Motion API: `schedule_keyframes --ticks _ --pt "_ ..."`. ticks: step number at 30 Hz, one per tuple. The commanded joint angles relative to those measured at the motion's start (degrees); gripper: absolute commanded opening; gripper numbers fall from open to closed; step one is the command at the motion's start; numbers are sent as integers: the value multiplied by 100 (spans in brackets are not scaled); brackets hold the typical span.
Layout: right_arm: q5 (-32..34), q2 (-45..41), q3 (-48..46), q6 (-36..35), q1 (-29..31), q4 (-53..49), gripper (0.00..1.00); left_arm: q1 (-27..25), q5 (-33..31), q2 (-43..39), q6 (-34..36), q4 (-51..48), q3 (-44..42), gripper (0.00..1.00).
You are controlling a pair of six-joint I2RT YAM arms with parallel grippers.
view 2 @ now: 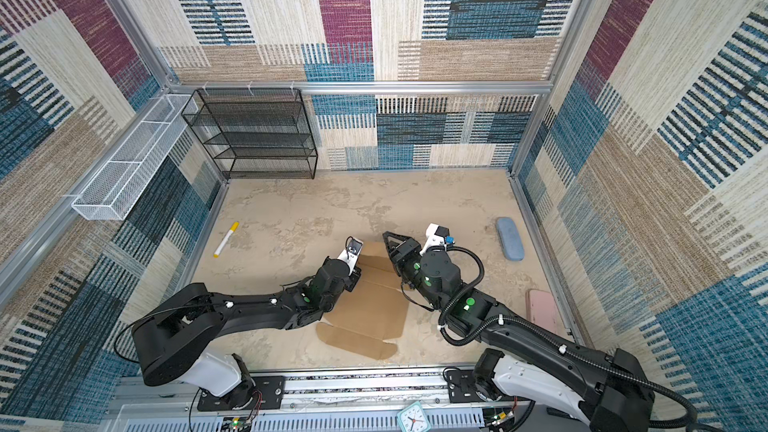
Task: Fold the paper box
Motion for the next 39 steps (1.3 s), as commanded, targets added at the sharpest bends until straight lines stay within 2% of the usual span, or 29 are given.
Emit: schedule_keyframes --ticks 1,6,8,10,13,18,22,24,27,39 --pt "38 191 193 -263 8 -180 40 15 -37 -84 263 -18 -27 0" --pt "-340 837 238 -286 -29 243 35 17 -210 -144 208 -37 -137 0" --pt "-462 834 219 -351 -89 286 34 39 -316 -173 178 -176 -155 0" --pt "-238 656 269 -598 -94 55 34 59 -424 -239 131 -216 -262 0" --pt "20 422 538 -984 -221 -918 33 93 -424 -448 42 -213 -506 0" --pt "-1078 542 813 -1751 -805 -1868 35 108 -405 -641 -40 -201 -671 0" --pt "-1219 492 805 -2126 -863 -2000 37 107 -362 -661 -86 -109 -742 0" --pt "-1496 648 875 -2335 -927 -1947 38 103 -334 -633 -111 -70 -755 0" --pt "-1790 908 911 -2412 -957 -1928 38 104 -307 -636 -190 -63 -820 0" --pt "-2215 1426 457 -2260 -985 -1399 35 108 -246 -730 -384 22 -1019 0"
